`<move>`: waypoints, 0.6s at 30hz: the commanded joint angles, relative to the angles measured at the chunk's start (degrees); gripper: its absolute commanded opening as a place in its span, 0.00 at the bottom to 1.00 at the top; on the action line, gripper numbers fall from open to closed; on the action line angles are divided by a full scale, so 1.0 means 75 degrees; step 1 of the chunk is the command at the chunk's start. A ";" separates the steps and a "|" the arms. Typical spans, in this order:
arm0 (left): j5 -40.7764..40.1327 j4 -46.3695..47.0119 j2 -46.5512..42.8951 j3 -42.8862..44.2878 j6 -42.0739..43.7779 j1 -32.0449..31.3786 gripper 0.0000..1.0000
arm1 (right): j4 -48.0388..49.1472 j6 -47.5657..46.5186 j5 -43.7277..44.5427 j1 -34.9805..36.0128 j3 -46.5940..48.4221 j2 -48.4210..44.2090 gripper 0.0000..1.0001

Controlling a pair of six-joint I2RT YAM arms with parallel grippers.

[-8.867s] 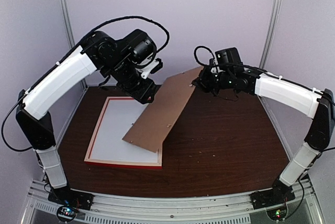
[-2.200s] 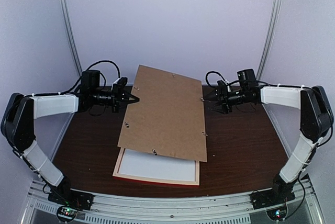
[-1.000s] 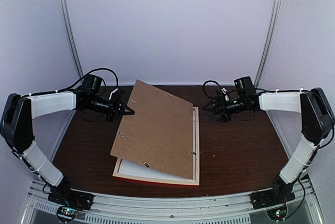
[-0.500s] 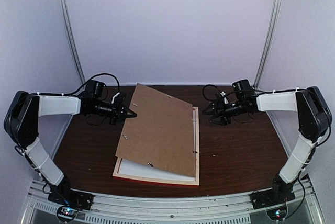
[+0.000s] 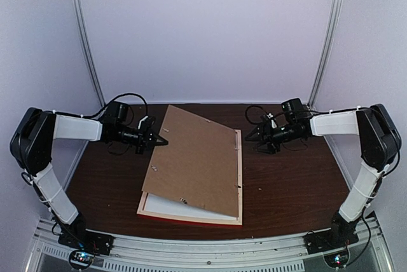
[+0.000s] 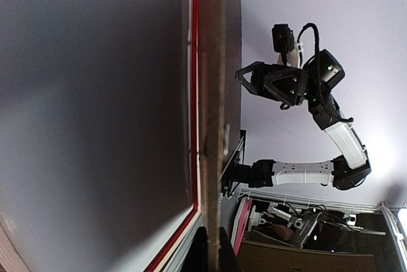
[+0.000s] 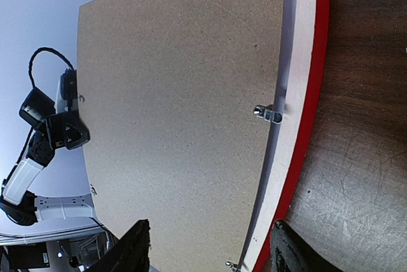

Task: Put the photo into the frame
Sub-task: Place the backboard on the frame body.

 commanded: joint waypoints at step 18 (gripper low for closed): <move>0.0612 0.0103 0.0237 0.0248 0.0574 0.0048 0.00 | -0.0016 -0.0128 0.0174 -0.0027 -0.0088 0.0144 0.63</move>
